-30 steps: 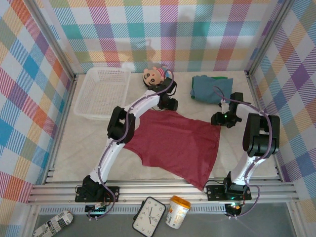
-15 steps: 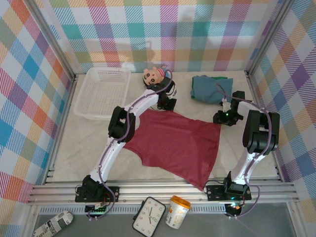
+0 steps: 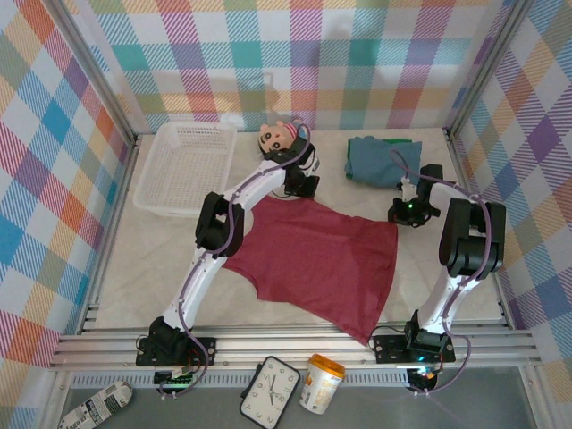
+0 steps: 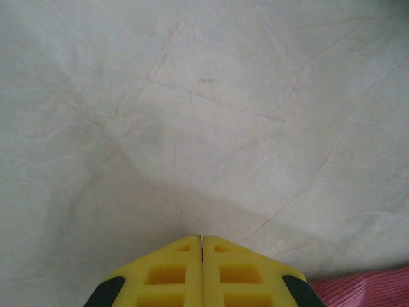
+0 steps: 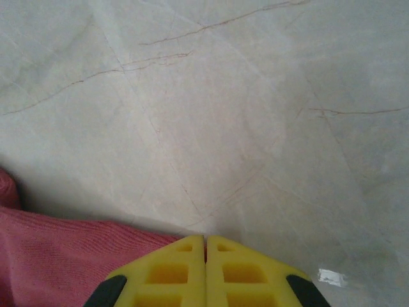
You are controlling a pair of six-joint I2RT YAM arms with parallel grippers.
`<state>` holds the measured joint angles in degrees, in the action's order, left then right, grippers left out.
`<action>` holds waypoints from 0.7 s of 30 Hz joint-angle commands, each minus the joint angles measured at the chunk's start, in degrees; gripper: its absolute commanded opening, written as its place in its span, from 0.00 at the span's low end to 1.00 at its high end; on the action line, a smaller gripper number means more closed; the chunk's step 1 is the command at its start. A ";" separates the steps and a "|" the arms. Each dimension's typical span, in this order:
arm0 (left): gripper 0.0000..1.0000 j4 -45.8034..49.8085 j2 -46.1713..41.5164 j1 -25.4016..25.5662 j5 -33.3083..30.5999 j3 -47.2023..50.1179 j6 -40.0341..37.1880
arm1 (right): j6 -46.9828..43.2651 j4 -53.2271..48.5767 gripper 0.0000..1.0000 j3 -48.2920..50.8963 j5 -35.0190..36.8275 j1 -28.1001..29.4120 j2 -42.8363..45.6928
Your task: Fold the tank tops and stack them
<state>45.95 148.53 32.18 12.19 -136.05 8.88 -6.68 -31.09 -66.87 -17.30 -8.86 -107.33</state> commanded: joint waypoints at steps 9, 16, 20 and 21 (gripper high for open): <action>0.00 -2.75 0.61 -1.86 0.76 -4.17 -1.32 | 3.07 2.33 0.03 0.73 -6.20 -3.57 3.79; 0.00 -3.06 -0.06 -2.41 1.88 -4.28 -1.41 | 3.42 3.24 0.03 2.46 -8.80 -3.71 5.61; 0.00 -1.91 -0.93 -2.40 4.17 -3.93 -1.59 | 3.51 2.93 0.04 4.75 -10.64 -3.68 8.48; 0.00 -1.54 -1.36 -2.37 4.57 -3.43 -1.68 | 3.59 2.74 0.05 5.66 -10.69 -3.75 9.27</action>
<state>43.44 148.57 30.50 14.39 -138.39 8.21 -3.44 -28.29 -63.00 -24.82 -12.32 -101.45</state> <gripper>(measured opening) 0.047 0.070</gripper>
